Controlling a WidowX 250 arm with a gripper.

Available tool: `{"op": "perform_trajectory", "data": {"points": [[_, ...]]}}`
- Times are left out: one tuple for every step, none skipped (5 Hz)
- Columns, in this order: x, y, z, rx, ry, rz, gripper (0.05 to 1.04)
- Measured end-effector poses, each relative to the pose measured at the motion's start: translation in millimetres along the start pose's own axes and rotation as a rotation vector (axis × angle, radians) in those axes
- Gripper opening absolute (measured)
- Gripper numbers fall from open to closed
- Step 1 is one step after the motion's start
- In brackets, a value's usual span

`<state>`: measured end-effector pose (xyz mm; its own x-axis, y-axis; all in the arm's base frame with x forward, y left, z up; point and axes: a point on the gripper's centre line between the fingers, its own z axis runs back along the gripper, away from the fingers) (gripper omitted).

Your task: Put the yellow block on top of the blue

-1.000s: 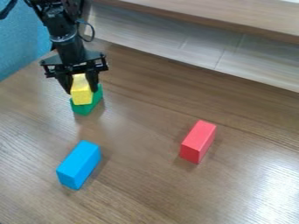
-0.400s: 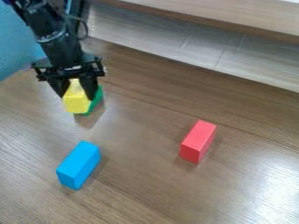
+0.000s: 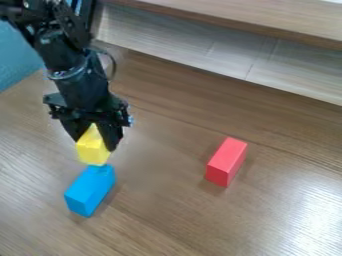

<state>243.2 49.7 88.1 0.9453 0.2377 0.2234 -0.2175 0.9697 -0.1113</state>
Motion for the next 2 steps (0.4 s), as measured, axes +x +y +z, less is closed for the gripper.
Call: {"op": "perform_trajectory", "data": {"points": [[-10.2, -9.7, 3.2, 0.011, -0.009, -0.045, 0.590], [-16.0, -9.7, 5.8, 0.023, -0.011, -0.067, 0.590]]}}
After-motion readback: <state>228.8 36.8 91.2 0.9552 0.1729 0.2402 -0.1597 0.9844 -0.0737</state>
